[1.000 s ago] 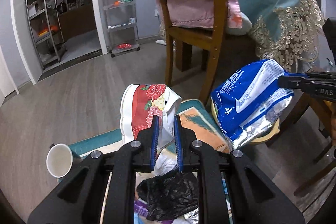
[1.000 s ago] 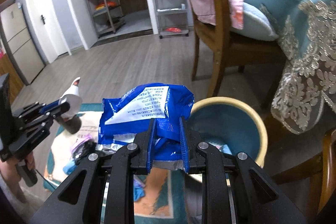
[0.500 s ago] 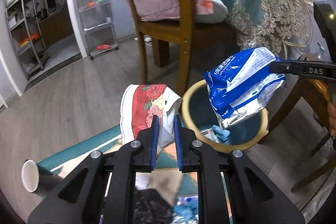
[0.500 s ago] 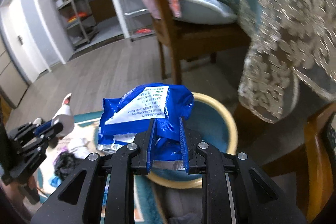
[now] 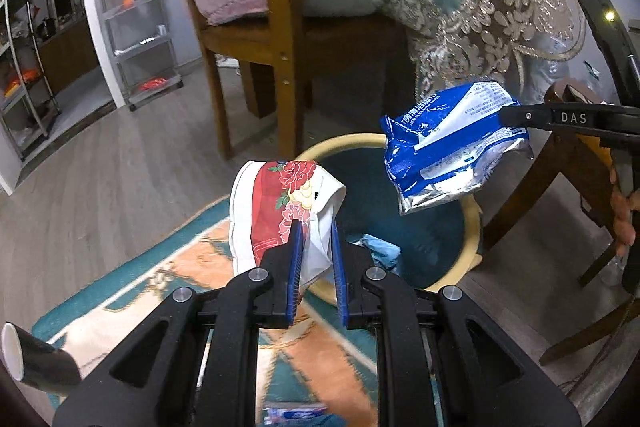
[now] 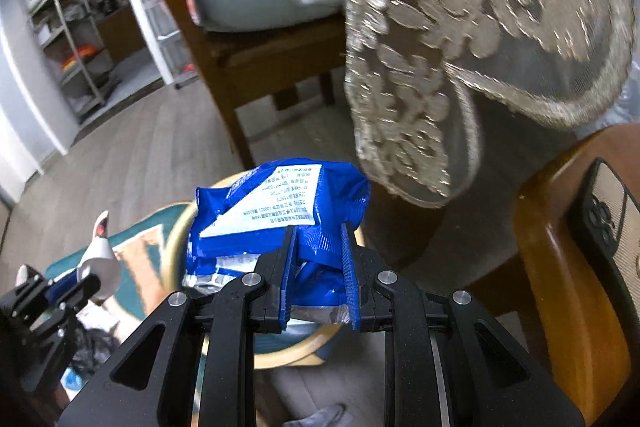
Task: Collect trash
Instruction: 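Carry both items over the wastebasket and open both tools to drop them, then move both tools back over the trash pile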
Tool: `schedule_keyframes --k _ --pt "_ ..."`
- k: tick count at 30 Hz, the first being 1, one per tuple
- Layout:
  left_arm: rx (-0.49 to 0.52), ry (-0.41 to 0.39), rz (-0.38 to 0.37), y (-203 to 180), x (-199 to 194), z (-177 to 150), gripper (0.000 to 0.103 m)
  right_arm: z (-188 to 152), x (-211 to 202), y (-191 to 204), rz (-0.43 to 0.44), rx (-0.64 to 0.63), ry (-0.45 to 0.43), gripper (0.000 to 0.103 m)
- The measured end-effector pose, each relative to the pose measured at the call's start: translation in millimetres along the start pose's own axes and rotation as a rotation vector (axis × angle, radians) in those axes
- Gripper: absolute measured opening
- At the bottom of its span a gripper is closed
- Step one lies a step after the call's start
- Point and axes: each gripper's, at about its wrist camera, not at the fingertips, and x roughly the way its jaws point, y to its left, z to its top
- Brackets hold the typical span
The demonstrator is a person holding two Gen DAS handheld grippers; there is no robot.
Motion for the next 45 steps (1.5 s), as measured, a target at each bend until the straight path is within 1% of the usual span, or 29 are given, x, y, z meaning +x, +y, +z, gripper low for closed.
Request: schedule_keyframes --k 4,8,13,19,22,24,25,26,27,28,29,30,31,32,33,34,35,37,39,42,43,45 --pt "0.022 0.011 -0.032 -15.4 14.2 -0.3 0.014 -5.8 7.4 -1.5 -0.031 -0.015 0.017 0.023" --pt "0.074 0.044 -0.037 -30.9 32.7 -4.0 0.014 -10.2 14.4 5.0 -0.055 -0.062 0.042 0.023" --pt "0.081 0.082 -0.045 -36.8 51.0 -8.4 0.014 -18.0 29.8 14.5 -0.078 -0.122 0.094 0.023" --pt "0.082 0.118 -0.047 -37.0 68.6 -11.9 0.014 -25.0 43.8 18.3 -0.084 -0.149 0.143 0.024" --pt "0.077 0.122 -0.049 -36.9 72.5 -12.8 0.015 -27.8 48.7 20.1 -0.074 -0.164 0.154 0.028" --pt "0.071 0.127 -0.054 -37.0 74.4 -13.3 0.017 -28.2 50.5 23.3 -0.07 -0.18 0.151 0.033" --pt "0.07 0.128 -0.052 -36.7 75.1 -13.2 0.017 -27.8 50.7 23.3 -0.073 -0.184 0.147 0.033" --pt "0.07 0.127 -0.049 -36.4 74.9 -13.4 0.017 -27.1 50.9 23.8 -0.075 -0.186 0.143 0.035" --pt "0.07 0.125 -0.044 -35.8 74.5 -13.4 0.018 -26.2 50.2 23.7 -0.076 -0.184 0.138 0.04" --pt "0.066 0.123 -0.039 -34.4 73.7 -13.1 0.026 -25.2 49.7 23.4 -0.076 -0.181 0.133 0.044" --pt "0.06 0.119 -0.037 -32.9 72.2 -12.9 0.031 -24.4 48.3 23.0 -0.076 -0.175 0.127 0.05" --pt "0.053 0.112 -0.033 -30.9 70.2 -12.3 0.04 -23.0 49.6 23.2 -0.075 -0.173 0.124 0.056" --pt "0.048 0.105 -0.029 -29.4 68.1 -11.7 0.047 -22.5 48.8 22.8 -0.072 -0.17 0.12 0.058" --pt "0.042 0.098 -0.023 -27.4 65.8 -10.7 0.05 -21.7 47.6 22.9 -0.067 -0.166 0.118 0.062" --pt "0.04 0.095 -0.02 -25.2 63.4 -10.3 0.055 -21.3 48.2 23.2 -0.063 -0.163 0.117 0.067" --pt "0.039 0.089 -0.012 -23.4 61.0 -9.8 0.059 -19.9 48.5 24.3 -0.059 -0.161 0.115 0.07" --pt "0.041 0.08 0.001 -20.8 57.6 -9.2 0.061 -18.3 46.4 24.2 -0.055 -0.158 0.113 0.073" --pt "0.036 0.069 0.026 -15.7 52.2 -8.0 0.074 -15.6 40.8 25.1 -0.041 -0.149 0.099 0.079" --pt "0.018 0.056 0.042 -9.1 45.6 -6.5 0.079 -12.3 33.7 26.7 -0.016 -0.141 0.078 0.085" --pt "-0.009 0.038 0.067 0.9 33.0 -6.0 0.091 -9.0 23.6 30.5 0.0 -0.14 0.047 0.092" --pt "-0.014 0.028 0.078 4.4 26.9 -6.5 0.094 -9.4 21.4 31.8 0.005 -0.14 0.043 0.092" --pt "-0.025 0.019 0.087 10.8 15.9 -8.3 0.095 -9.4 18.6 33.6 0.018 -0.136 0.041 0.093"
